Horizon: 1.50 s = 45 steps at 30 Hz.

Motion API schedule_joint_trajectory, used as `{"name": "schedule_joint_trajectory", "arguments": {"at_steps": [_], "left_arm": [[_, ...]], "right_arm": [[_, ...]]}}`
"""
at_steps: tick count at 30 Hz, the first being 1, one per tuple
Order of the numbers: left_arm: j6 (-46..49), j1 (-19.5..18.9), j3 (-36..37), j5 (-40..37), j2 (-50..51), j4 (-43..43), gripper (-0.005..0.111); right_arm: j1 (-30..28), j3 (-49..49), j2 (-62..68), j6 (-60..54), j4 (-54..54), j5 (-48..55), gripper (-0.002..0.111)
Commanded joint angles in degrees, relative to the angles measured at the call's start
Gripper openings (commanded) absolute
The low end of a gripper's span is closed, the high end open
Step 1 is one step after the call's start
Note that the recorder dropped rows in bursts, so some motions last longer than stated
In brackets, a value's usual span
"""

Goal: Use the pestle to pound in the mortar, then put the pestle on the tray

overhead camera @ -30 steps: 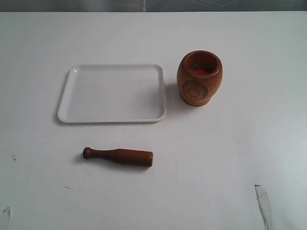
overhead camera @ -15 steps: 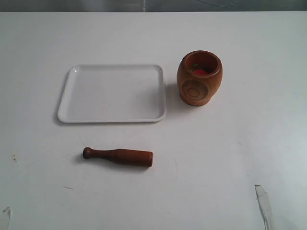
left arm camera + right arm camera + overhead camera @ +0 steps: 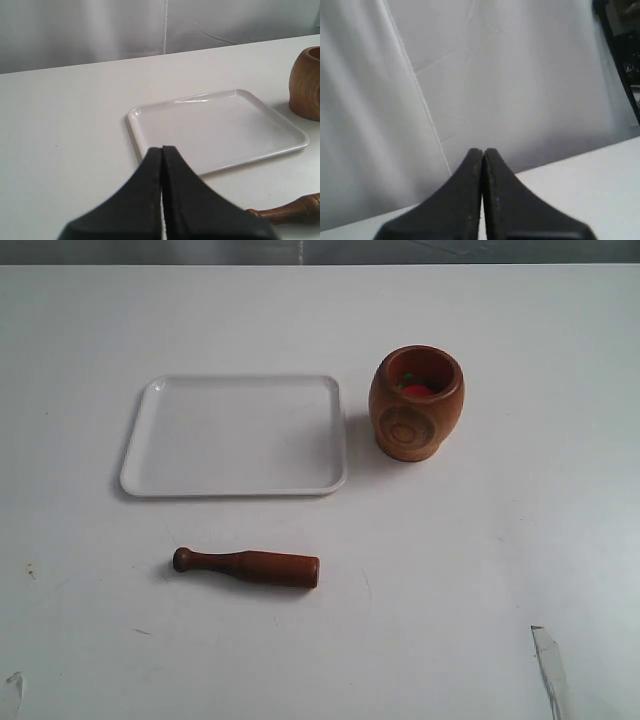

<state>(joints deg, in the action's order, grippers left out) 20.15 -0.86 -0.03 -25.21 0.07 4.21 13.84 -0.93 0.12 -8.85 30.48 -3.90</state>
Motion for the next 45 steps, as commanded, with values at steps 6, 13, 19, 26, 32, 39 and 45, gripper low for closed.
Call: {"name": "schedule_joint_trajectory", "arguments": {"at_steps": [6, 13, 19, 26, 32, 39, 45], "left_arm": [[-0.47, 0.44, 0.03, 0.17, -0.07, -0.42, 0.000], [-0.47, 0.44, 0.03, 0.17, -0.07, -0.42, 0.000], [-0.47, 0.44, 0.03, 0.17, -0.07, -0.42, 0.000], [-0.47, 0.44, 0.03, 0.17, -0.07, -0.42, 0.000], [-0.47, 0.44, 0.03, 0.17, -0.07, -0.42, 0.000], [-0.47, 0.44, 0.03, 0.17, -0.07, -0.42, 0.000], [-0.47, 0.44, 0.03, 0.17, -0.07, -0.42, 0.000]], "right_arm": [[7.54, -23.21, 2.86, -0.37, -20.25, 8.16, 0.000], [13.03, -43.20, 17.11, -19.24, -13.52, 30.22, 0.000], [13.79, -53.92, 33.86, -43.17, 8.86, 48.39, 0.000], [14.03, -57.22, 55.65, -50.81, 18.93, 57.11, 0.000], [27.74, -57.22, 79.54, -58.87, 17.36, 47.21, 0.000], [43.18, -75.58, 106.23, -46.35, -1.93, 48.44, 0.000], [49.10, -85.03, 116.65, -35.18, -16.59, 51.75, 0.007]]}}
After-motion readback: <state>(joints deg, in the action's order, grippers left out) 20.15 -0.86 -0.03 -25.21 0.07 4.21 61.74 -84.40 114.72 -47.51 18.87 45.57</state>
